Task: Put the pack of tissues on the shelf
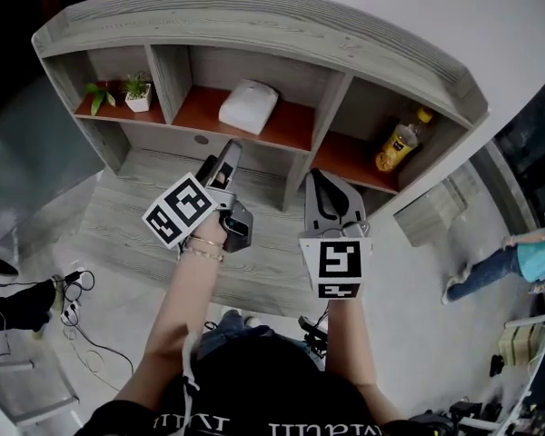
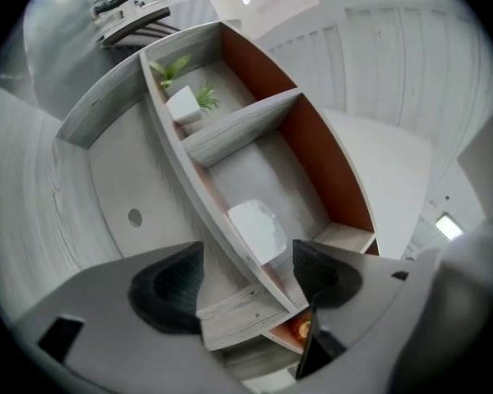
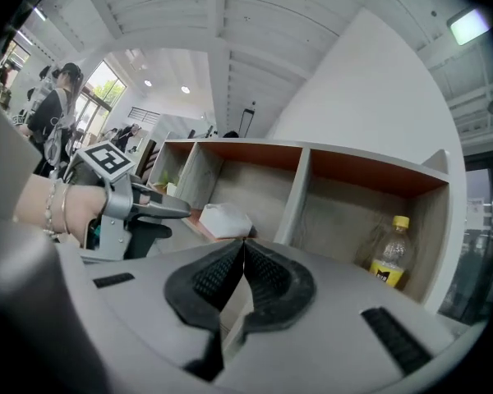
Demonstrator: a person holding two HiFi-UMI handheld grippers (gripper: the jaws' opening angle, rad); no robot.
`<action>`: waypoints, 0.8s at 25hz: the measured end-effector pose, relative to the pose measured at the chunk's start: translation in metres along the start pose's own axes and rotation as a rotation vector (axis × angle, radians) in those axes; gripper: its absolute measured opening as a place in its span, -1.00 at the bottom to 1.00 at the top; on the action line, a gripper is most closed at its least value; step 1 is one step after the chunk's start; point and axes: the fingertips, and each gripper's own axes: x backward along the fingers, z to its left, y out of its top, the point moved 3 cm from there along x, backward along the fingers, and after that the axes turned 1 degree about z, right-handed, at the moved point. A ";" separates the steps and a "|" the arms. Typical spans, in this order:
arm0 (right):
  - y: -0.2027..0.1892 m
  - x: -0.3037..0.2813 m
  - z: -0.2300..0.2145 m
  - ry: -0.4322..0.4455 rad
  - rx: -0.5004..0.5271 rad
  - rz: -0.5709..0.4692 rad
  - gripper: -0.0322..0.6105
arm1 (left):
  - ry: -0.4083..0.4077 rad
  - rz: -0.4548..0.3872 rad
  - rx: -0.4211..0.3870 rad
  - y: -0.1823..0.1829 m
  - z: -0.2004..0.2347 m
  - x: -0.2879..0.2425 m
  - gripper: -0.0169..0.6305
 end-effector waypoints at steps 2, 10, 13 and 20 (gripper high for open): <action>0.001 0.006 -0.002 -0.011 -0.029 -0.016 -0.85 | -0.024 -0.011 -0.058 0.003 -0.010 0.007 0.06; 0.002 0.029 -0.007 -0.016 -0.151 -0.084 -0.85 | -0.063 -0.050 -0.427 0.005 -0.044 0.041 0.06; -0.001 0.037 -0.005 -0.021 -0.154 -0.097 -0.85 | -0.048 -0.029 -0.535 -0.001 -0.049 0.054 0.04; -0.005 0.047 0.008 0.009 -0.157 -0.091 -0.85 | -0.015 -0.033 -0.810 0.001 -0.061 0.084 -0.16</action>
